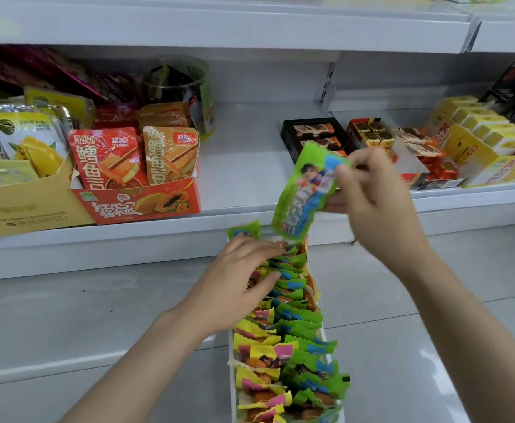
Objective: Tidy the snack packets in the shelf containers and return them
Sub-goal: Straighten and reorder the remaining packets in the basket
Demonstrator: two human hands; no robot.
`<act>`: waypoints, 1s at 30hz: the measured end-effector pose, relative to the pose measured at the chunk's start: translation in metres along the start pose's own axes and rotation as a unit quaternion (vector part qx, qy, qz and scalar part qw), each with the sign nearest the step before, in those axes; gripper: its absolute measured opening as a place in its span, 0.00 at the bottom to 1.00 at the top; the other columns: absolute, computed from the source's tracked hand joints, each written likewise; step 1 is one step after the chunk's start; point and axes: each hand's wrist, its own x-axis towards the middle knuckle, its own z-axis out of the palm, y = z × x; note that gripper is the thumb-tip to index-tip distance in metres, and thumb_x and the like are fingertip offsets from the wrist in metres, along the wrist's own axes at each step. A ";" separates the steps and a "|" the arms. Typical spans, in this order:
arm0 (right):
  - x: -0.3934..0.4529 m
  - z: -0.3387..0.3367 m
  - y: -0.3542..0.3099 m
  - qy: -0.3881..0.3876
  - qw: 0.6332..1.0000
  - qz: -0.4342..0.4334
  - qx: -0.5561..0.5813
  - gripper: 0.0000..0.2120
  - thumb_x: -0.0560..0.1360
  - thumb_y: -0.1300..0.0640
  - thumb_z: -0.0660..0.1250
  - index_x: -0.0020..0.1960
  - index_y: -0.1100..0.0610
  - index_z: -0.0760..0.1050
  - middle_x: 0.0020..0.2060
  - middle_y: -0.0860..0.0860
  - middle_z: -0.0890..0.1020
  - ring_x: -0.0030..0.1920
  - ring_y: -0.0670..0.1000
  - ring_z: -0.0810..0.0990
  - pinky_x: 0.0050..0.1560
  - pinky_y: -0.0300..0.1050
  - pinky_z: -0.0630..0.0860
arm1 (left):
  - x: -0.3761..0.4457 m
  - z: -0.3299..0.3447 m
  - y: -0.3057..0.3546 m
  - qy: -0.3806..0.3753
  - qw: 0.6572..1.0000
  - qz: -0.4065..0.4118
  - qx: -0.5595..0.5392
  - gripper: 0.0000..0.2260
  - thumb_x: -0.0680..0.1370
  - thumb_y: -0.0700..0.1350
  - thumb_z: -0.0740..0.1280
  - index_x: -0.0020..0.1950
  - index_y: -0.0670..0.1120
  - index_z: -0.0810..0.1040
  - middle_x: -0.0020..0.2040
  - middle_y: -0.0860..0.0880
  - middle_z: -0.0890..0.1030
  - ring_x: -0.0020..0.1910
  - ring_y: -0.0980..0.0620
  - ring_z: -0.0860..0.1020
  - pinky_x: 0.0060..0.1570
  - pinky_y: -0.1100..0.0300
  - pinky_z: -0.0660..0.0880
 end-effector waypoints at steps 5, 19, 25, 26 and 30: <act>0.004 -0.031 -0.034 0.106 0.992 -0.020 0.070 0.07 0.82 0.56 0.61 0.47 0.49 0.67 0.36 0.47 0.86 0.34 0.49 0.86 0.33 0.45 0.83 | -0.006 -0.004 0.008 -0.006 0.999 -0.017 -0.030 0.24 0.80 0.56 0.65 0.75 0.54 0.68 0.72 0.59 0.70 0.73 0.60 0.62 0.74 0.54 0.61; -0.028 -0.011 -0.015 0.026 0.941 0.220 0.257 0.06 0.79 0.55 0.67 0.53 0.58 0.74 0.36 0.48 0.86 0.34 0.52 0.85 0.37 0.41 0.82 | -0.034 -0.009 0.073 0.094 0.639 -0.220 -0.731 0.15 0.80 0.40 0.62 0.65 0.36 0.74 0.61 0.38 0.82 0.60 0.42 0.81 0.55 0.59 0.80; -0.035 -0.010 -0.005 0.020 0.950 0.216 0.227 0.06 0.74 0.57 0.72 0.50 0.54 0.76 0.37 0.53 0.86 0.32 0.47 0.82 0.37 0.39 0.81 | -0.035 -0.006 0.063 0.150 0.632 -0.259 -0.715 0.15 0.76 0.40 0.66 0.63 0.39 0.78 0.60 0.42 0.83 0.59 0.48 0.82 0.53 0.60 0.80; -0.036 -0.009 -0.003 0.026 0.951 0.215 0.219 0.06 0.75 0.57 0.72 0.50 0.54 0.76 0.37 0.53 0.86 0.32 0.47 0.82 0.36 0.39 0.80 | -0.034 -0.006 0.063 0.161 0.629 -0.262 -0.714 0.17 0.75 0.39 0.67 0.63 0.41 0.79 0.59 0.42 0.83 0.57 0.49 0.83 0.49 0.61 0.81; -0.037 -0.003 0.002 0.054 0.944 0.231 0.229 0.07 0.74 0.58 0.73 0.51 0.55 0.77 0.39 0.55 0.86 0.32 0.47 0.81 0.36 0.39 0.80 | -0.032 -0.004 0.062 0.188 0.639 -0.260 -0.700 0.17 0.72 0.40 0.69 0.61 0.43 0.81 0.55 0.43 0.85 0.50 0.52 0.85 0.42 0.63 0.81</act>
